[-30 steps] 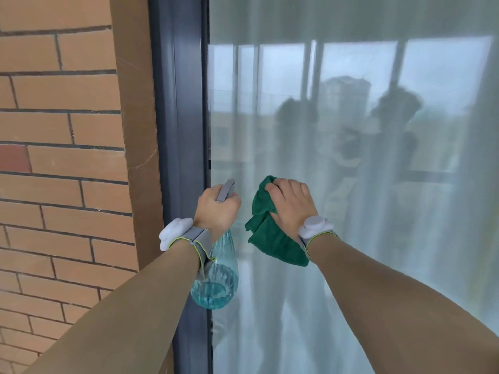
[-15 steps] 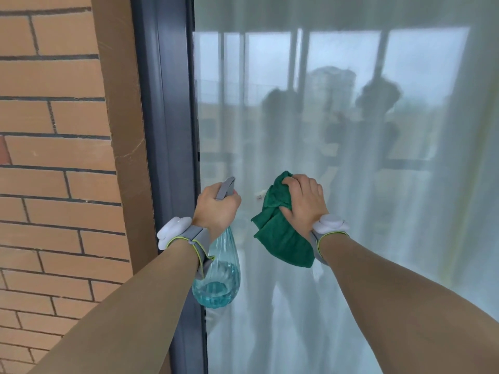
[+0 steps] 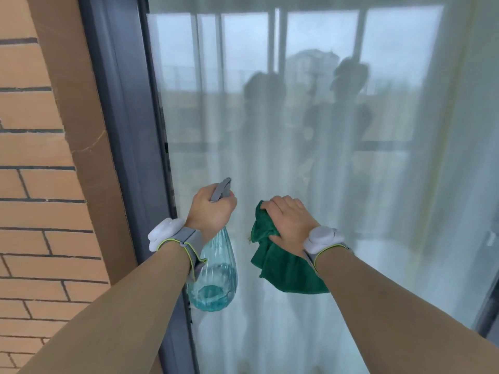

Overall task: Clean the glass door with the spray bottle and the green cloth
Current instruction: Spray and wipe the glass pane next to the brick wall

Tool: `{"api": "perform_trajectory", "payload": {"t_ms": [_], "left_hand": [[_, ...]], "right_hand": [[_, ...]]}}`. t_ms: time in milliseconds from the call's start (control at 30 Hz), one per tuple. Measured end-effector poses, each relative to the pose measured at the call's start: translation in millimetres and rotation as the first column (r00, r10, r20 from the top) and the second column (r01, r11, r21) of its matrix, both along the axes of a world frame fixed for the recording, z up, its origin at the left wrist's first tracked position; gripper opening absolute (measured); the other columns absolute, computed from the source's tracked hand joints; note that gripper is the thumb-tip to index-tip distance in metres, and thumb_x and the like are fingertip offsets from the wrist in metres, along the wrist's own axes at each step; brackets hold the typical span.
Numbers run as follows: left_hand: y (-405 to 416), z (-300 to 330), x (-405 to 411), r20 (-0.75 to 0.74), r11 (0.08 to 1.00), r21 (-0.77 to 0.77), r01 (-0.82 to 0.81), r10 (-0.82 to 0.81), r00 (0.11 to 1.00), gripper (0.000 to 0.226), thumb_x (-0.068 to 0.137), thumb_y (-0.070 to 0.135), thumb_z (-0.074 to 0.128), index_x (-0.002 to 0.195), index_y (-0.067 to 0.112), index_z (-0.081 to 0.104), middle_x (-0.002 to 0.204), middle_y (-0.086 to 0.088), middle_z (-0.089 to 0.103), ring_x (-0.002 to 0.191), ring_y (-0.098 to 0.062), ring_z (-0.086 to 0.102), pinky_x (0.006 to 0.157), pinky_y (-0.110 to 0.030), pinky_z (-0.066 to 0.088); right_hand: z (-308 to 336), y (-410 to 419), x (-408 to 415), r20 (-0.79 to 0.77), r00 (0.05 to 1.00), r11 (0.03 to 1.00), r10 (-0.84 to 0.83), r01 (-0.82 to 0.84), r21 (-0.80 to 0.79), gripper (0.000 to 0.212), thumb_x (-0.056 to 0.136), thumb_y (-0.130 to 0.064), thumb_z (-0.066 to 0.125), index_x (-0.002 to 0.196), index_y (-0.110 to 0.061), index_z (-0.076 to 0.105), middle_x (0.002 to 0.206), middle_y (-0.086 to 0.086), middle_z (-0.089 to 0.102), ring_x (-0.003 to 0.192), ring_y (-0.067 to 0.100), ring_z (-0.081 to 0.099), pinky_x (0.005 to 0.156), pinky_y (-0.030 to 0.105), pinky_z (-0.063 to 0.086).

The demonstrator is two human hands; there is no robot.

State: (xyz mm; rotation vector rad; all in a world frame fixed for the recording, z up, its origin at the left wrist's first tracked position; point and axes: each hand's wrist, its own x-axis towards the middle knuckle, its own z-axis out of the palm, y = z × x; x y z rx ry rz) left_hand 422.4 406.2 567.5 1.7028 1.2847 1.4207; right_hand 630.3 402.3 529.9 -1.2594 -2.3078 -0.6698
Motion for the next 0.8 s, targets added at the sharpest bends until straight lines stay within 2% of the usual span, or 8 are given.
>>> {"api": "perform_trajectory", "payload": {"t_ms": [100,200,300,400,467,600,700,800], "left_hand": [[-1.2,1.8,19.8,0.009,1.0,-0.017,-0.013,0.013,1.0,0.013,0.08,0.007,0.054,0.078,-0.006,0.051,0.074,-0.005,0.037,0.071,-0.02,0.031,0.057,-0.03,0.024],[-8.7,6.3,46.6,0.006,1.0,-0.025,-0.012,0.012,1.0,0.011,0.078,0.007,0.053,0.074,-0.003,0.05,0.072,-0.005,0.037,0.068,-0.019,0.031,0.055,-0.027,0.023],[-14.1,13.1,74.1,0.018,1.0,-0.021,0.022,-0.022,1.0,0.023,0.066,0.017,0.047,0.073,-0.004,0.045,0.071,-0.005,0.034,0.068,-0.02,0.028,0.053,-0.026,0.021],[-15.7,20.9,107.9,0.02,0.998,-0.018,0.058,-0.057,0.998,0.013,0.069,0.015,0.046,0.069,0.004,0.038,0.068,-0.003,0.031,0.066,-0.021,0.025,0.055,-0.027,0.02],[-18.8,27.8,135.8,0.009,0.998,-0.008,0.064,-0.064,0.998,0.014,0.07,0.017,0.045,0.064,0.012,0.034,0.063,0.002,0.031,0.063,-0.019,0.025,0.059,-0.029,0.022],[-17.8,36.1,180.3,-0.008,1.0,0.003,0.014,-0.014,1.0,0.04,0.087,0.006,0.05,0.057,0.019,0.027,0.059,0.004,0.03,0.061,-0.02,0.026,0.059,-0.029,0.022],[-15.7,40.5,198.2,-0.039,0.998,-0.025,-0.063,0.062,0.997,0.039,0.086,0.003,0.05,0.059,0.018,0.025,0.06,0.003,0.029,0.063,-0.021,0.024,0.057,-0.029,0.019],[-14.6,42.7,203.1,-0.059,0.989,-0.026,-0.148,0.146,0.988,0.037,0.083,0.005,0.051,0.06,0.017,0.026,0.06,0.001,0.03,0.061,-0.022,0.024,0.055,-0.03,0.019]], "right_hand": [[5.5,-2.1,25.0,-0.011,0.999,0.998,-0.044,0.043,-0.044,0.055,0.08,-0.026,0.068,0.129,-0.007,0.05,0.12,0.01,0.051,0.105,0.03,0.048,0.092,0.037,0.036],[7.6,-0.5,50.2,0.083,0.994,0.989,-0.073,0.083,-0.122,0.049,0.085,-0.033,0.06,0.128,-0.011,0.049,0.121,0.007,0.05,0.106,0.026,0.047,0.093,0.035,0.036],[5.4,-0.2,68.4,0.148,0.985,0.974,-0.092,0.12,-0.194,0.046,0.086,-0.036,0.057,0.125,-0.013,0.049,0.12,0.004,0.05,0.106,0.023,0.046,0.091,0.033,0.035],[1.1,-0.9,85.7,0.159,0.984,0.969,-0.08,0.114,-0.22,0.046,0.086,-0.036,0.057,0.125,-0.014,0.048,0.12,0.004,0.05,0.106,0.023,0.045,0.09,0.03,0.034],[0.2,-0.3,99.2,0.158,0.985,0.975,-0.072,0.103,-0.198,0.047,0.085,-0.035,0.057,0.125,-0.012,0.049,0.121,0.005,0.05,0.107,0.024,0.045,0.09,0.031,0.033],[-7.3,-0.6,118.2,0.157,0.987,0.99,-0.04,0.06,-0.125,0.049,0.082,-0.032,0.062,0.125,-0.01,0.051,0.117,0.006,0.051,0.106,0.027,0.046,0.09,0.034,0.036],[-16.0,2.4,127.1,0.161,0.987,0.995,0.013,0.003,-0.097,0.053,0.066,-0.032,0.077,0.111,-0.01,0.059,0.102,0.006,0.057,0.09,0.027,0.054,0.078,0.034,0.045],[-21.5,11.9,125.2,0.158,0.985,0.998,0.068,-0.068,-0.011,0.063,0.052,-0.037,0.083,0.104,-0.013,0.059,0.097,0.002,0.057,0.082,0.021,0.051,0.07,0.029,0.047]]}}
